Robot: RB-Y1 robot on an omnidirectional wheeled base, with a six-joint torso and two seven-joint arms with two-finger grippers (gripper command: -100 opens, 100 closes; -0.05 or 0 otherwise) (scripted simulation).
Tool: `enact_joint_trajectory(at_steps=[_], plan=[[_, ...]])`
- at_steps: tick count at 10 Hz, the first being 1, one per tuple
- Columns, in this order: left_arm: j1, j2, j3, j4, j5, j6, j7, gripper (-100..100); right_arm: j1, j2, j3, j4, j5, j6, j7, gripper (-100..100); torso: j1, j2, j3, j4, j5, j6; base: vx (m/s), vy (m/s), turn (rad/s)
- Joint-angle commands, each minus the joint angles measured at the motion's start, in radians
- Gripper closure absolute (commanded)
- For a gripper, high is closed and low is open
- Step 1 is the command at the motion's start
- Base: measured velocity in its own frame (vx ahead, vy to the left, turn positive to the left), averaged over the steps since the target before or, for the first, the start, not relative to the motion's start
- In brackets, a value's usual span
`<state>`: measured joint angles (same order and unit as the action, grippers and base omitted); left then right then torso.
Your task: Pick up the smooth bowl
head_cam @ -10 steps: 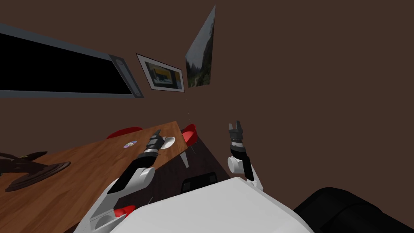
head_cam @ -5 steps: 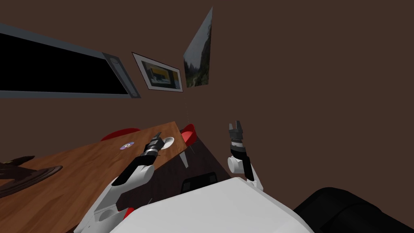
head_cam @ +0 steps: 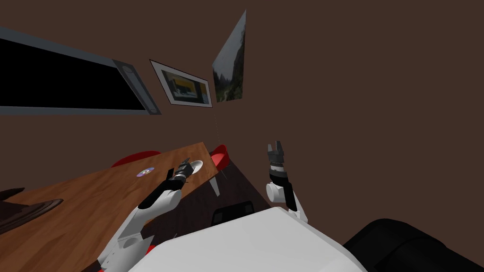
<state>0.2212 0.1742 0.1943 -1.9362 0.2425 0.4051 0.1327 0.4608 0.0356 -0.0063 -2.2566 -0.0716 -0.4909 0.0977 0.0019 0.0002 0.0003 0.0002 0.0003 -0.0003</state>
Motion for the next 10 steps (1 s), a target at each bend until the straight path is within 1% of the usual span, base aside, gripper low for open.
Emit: enact_joint_trajectory(at_steps=[1, 2, 3, 4, 5, 7, 8, 9, 10], plan=[[-0.019, 0.005, 0.010, 0.045, 0.019, 0.050, 0.013, -100, 0.000, 0.000, 0.000, 0.000, 0.000, 0.000, 0.000, 0, 0.000, 0.000, 0.000, 0.000, 0.000, 0.000, -0.006, 0.020, -0.087], [-0.036, 0.008, 0.018, 0.073, 0.032, 0.081, 0.024, -100, 0.000, 0.000, 0.000, 0.000, 0.000, 0.000, 0.000, 0, 0.000, 0.000, 0.000, 0.000, 0.000, 0.000, -0.009, 0.041, -0.113], [-0.036, 0.008, 0.018, 0.080, 0.032, 0.102, 0.024, -100, 0.000, 0.000, 0.000, 0.000, 0.000, 0.000, 0.000, 0, 0.001, 0.000, 0.000, 0.000, 0.000, 0.000, -0.007, 0.038, -0.045], [-0.053, 0.010, 0.025, 0.115, 0.044, 0.136, 0.034, -100, 0.000, 0.000, 0.000, 0.000, 0.000, 0.000, 0.000, 0, 0.001, 0.000, 0.000, 0.000, 0.000, 0.000, -0.006, 0.036, -0.070], [-0.053, 0.010, 0.025, 0.115, 0.044, 0.147, 0.034, -100, 0.000, 0.000, 0.000, 0.000, 0.000, 0.000, 0.000, 0, 0.001, 0.000, 0.000, 0.000, 0.000, 0.000, -0.003, 0.028, -0.036], [-0.086, 0.018, 0.035, 0.182, 0.062, 0.212, 0.054, -100, 0.000, 0.000, 0.000, 0.000, 0.000, 0.000, 0.000, 0, 0.001, -0.001, 0.000, 0.000, 0.000, 0.000, -0.001, 0.043, -0.087], [-0.086, 0.018, 0.035, 0.184, 0.062, 0.229, 0.054, -100, 0.000, 0.000, 0.000, 0.000, 0.000, 0.000, 0.000, 0, 0.002, -0.001, 0.000, 0.000, 0.000, 0.000, -0.003, 0.043, -0.046], [-0.102, 0.023, 0.038, 0.217, 0.069, 0.264, 0.063, -100, 0.000, 0.000, 0.000, 0.000, 0.000, 0.000, 0.000, 0, 0.002, -0.001, 0.000, 0.000, 0.000, 0.000, 0.001, 0.040, -0.079], [-0.102, 0.023, 0.038, 0.217, 0.069, 0.266, 0.063, -100, 0.000, 0.000, 0.000, 0.000, 0.000, 0.000, 0.000, 0, 0.001, -0.001, 0.000, 0.000, 0.000, 0.000, 0.003, 0.034, -0.042]])
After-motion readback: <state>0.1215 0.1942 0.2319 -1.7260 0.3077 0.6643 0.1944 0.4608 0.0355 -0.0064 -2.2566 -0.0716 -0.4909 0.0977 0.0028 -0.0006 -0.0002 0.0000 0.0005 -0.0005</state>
